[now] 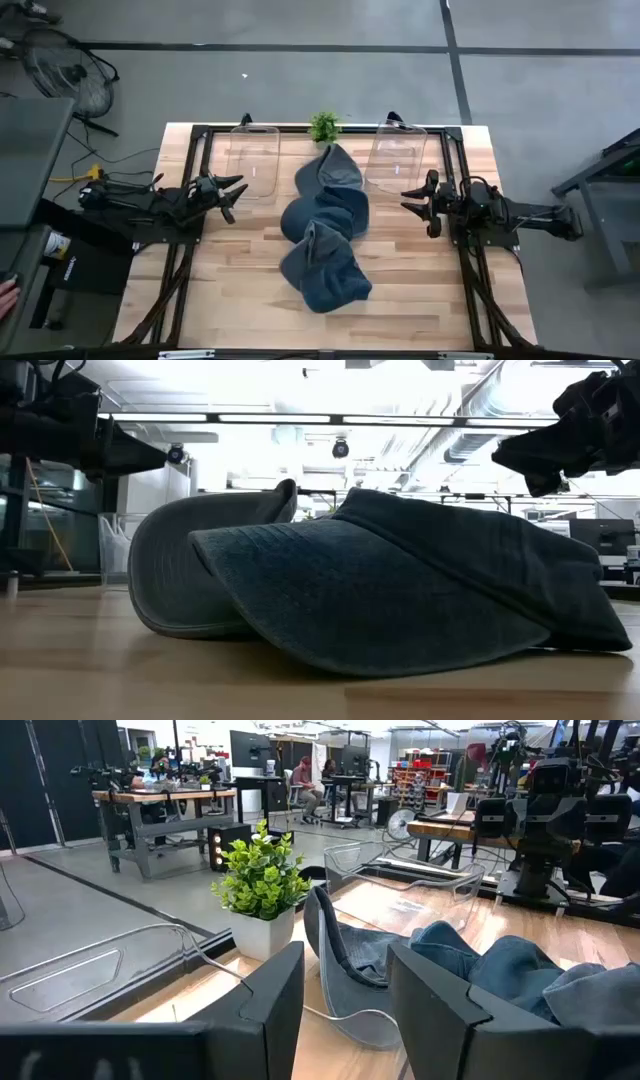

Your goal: Pick & Place hat

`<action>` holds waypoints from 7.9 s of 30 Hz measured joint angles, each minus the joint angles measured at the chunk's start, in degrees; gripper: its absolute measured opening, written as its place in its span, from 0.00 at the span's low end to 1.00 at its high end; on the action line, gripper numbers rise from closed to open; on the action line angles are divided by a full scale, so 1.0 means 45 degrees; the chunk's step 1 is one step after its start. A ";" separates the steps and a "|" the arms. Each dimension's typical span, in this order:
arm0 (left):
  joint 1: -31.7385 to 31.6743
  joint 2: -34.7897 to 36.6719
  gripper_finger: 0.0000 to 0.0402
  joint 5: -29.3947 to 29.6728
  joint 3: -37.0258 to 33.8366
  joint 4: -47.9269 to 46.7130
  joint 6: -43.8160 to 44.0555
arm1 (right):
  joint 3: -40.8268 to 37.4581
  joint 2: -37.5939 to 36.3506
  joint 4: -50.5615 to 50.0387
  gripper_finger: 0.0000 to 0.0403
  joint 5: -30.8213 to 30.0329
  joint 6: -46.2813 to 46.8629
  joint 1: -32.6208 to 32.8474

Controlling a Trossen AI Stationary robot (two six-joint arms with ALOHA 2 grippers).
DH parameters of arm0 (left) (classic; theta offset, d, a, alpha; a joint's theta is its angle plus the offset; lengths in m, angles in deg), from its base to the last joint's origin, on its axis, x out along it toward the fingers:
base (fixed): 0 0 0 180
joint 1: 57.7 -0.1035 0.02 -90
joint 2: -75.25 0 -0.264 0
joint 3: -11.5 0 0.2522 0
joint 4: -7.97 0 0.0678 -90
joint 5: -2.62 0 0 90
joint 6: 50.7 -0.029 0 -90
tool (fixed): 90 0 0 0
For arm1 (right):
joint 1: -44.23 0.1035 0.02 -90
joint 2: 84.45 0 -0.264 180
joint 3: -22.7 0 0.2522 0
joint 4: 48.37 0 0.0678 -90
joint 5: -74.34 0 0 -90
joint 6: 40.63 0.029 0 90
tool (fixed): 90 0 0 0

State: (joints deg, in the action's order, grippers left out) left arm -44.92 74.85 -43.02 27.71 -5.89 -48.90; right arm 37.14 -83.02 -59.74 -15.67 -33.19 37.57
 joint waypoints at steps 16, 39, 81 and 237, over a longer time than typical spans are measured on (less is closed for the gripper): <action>-0.0004 0.0001 0.35 0.0004 0.0001 0.0004 0.0000 | 0.0000 -0.0002 0.0000 0.34 0.0002 0.0000 0.0002; -0.0002 0.0002 0.35 0.0001 -0.0001 0.0004 0.0000 | -0.0002 -0.0005 0.0000 0.34 0.0002 0.0000 0.0002; -0.0003 -0.0001 0.35 -0.0001 0.0001 0.0002 0.0000 | -0.0003 -0.0005 0.0000 0.34 0.0000 0.0000 0.0005; -0.0005 0.0000 0.35 0.0004 0.0004 0.0009 0.0000 | 1.1157 2.0351 -0.1624 0.70 0.0584 -0.7441 0.4268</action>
State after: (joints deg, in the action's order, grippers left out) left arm -44.94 74.85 -43.00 27.72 -5.85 -48.90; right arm 87.35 8.56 -67.05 -13.04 -66.68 56.78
